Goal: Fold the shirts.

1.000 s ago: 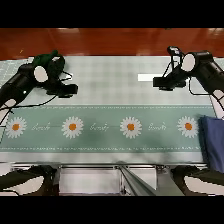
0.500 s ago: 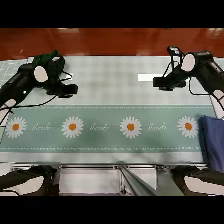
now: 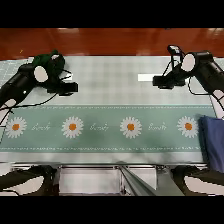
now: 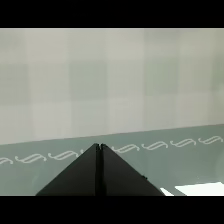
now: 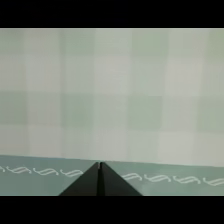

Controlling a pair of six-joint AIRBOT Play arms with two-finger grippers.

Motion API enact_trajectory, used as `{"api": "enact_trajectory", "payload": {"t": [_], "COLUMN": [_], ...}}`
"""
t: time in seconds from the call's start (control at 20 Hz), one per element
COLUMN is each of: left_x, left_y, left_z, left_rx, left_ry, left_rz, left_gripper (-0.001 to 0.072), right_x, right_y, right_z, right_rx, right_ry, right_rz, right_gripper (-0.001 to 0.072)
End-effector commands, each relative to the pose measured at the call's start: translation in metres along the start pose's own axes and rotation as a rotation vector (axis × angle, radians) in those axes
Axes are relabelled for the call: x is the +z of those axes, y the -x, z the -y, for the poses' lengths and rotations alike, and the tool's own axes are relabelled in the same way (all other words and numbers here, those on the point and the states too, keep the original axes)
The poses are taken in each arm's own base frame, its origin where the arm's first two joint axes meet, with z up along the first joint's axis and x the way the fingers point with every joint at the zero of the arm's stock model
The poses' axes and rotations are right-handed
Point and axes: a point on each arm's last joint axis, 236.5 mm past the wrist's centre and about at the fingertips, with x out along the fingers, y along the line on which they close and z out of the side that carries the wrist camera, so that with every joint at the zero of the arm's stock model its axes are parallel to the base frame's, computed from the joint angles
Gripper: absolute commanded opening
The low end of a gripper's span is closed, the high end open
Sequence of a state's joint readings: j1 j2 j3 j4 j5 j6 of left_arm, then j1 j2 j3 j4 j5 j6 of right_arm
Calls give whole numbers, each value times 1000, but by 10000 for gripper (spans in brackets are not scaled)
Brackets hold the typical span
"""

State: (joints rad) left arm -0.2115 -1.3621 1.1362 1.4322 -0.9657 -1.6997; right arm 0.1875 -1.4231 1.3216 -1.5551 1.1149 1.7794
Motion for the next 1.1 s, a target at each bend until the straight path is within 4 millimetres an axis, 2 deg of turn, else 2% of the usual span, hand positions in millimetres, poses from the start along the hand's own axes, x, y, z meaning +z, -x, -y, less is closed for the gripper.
{"api": "enact_trajectory", "payload": {"t": [0.0,0.05,0.1,0.15,0.2,0.25,0.4,0.5,0.6,0.7,0.8,0.9,1.05], "left_x": [23,35,51,74,98,118,177,192,194,186,173,160,137], "left_y": [2,7,16,30,48,68,127,138,126,100,68,35,-17], "left_z": [3,-2,-11,-22,-34,-49,-95,-128,-171,-219,-258,-280,-281], "left_rx": [-10,3,32,68,102,145,222,281,327,365,383,383,341], "left_ry": [-9,-45,-60,-74,-81,-94,-56,-73,-22,51,115,155,177], "left_rz": [93,133,182,249,324,380,594,633,599,516,404,303,140], "left_gripper": [22,34,96,279,510,507,508,508,508,506,506,505,505], "right_x": [25,31,29,27,17,4,-28,-46,-61,-72,-78,-76,-68], "right_y": [1,3,5,6,7,7,6,2,-3,-7,-9,-10,-10], "right_z": [-6,-8,-6,-3,-1,9,26,28,26,23,20,18,13], "right_rx": [26,31,23,16,6,-34,-96,-93,-71,-47,-32,-24,-3], "right_ry": [0,3,32,54,71,87,149,145,122,107,97,77,51], "right_rz": [107,132,124,116,79,23,-83,-100,-99,-97,-98,-90,-53], "right_gripper": [25,25,28,90,260,422,422,421,420,419,419,419,418]}}
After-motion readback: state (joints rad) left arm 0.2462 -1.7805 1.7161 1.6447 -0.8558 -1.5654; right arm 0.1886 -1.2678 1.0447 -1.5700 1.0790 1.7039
